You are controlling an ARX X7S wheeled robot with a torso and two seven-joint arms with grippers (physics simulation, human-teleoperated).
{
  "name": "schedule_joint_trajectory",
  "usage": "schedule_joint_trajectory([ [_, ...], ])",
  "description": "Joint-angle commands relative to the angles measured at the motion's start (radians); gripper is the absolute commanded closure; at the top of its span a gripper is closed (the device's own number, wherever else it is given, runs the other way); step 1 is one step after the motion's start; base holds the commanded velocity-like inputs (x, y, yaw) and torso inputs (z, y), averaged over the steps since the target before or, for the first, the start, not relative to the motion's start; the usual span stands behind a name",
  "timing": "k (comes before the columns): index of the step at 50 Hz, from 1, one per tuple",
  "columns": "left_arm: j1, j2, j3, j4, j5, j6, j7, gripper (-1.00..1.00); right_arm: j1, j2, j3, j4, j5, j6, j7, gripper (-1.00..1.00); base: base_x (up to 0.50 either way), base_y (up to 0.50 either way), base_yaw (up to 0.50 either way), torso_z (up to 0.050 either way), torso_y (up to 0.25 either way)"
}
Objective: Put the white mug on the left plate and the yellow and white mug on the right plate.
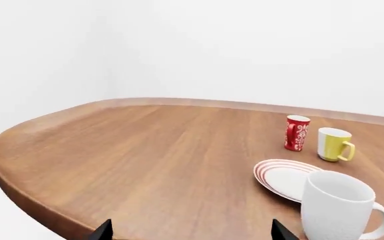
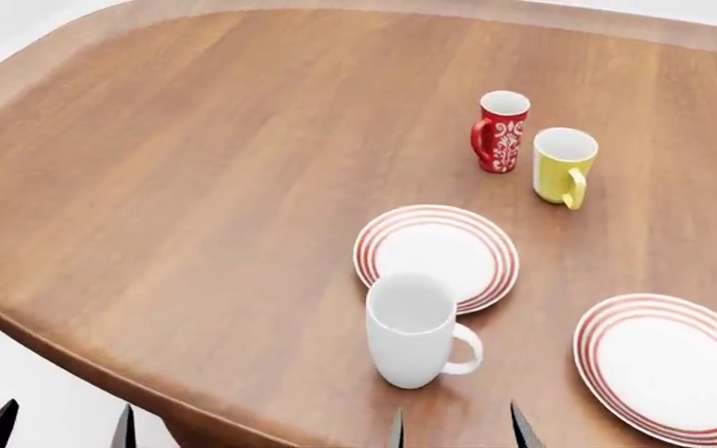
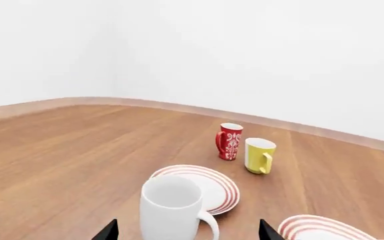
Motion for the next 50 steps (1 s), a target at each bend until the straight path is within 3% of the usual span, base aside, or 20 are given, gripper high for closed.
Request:
schedule_joint_trajectory([
  [1, -0.014, -0.023, -0.012, 0.041, -0.038, -0.045, -0.009, -1.00, -0.021, 0.023, 0.019, -0.089, 0.040, -0.003, 0.010, -1.00, 0.15, -0.48, 0.00, 0.000, 0.000],
  [13, 0.046, -0.028, -0.022, 0.169, -0.062, -0.065, -0.045, -1.00, -0.106, 0.063, 0.078, -0.142, 0.102, -0.071, 0.013, -1.00, 0.15, -0.48, 0.00, 0.000, 0.000],
  [29, 0.050, -0.047, -0.040, 0.187, -0.092, -0.063, -0.056, -1.00, -0.121, 0.067, 0.090, -0.159, 0.127, -0.089, 0.036, -1.00, 0.15, -0.48, 0.00, 0.000, 0.000],
  [33, 0.036, -0.060, -0.073, 0.246, -0.204, -0.184, -0.069, -1.00, -0.132, 0.072, 0.105, -0.170, 0.139, -0.089, 0.045, -1.00, 0.14, -0.46, 0.00, 0.000, 0.000],
  [42, -0.009, -0.085, -0.189, 0.315, -0.316, -0.254, -0.131, -1.00, -0.159, 0.082, 0.164, -0.177, 0.229, -0.123, 0.043, -1.00, 0.08, 0.02, 0.00, 0.000, 0.000],
  [50, 0.002, -0.090, -0.177, 0.339, -0.315, -0.268, -0.146, -1.00, -0.169, 0.096, 0.157, -0.195, 0.218, -0.123, 0.047, -1.00, 0.48, 0.15, 0.00, 0.000, 0.000],
])
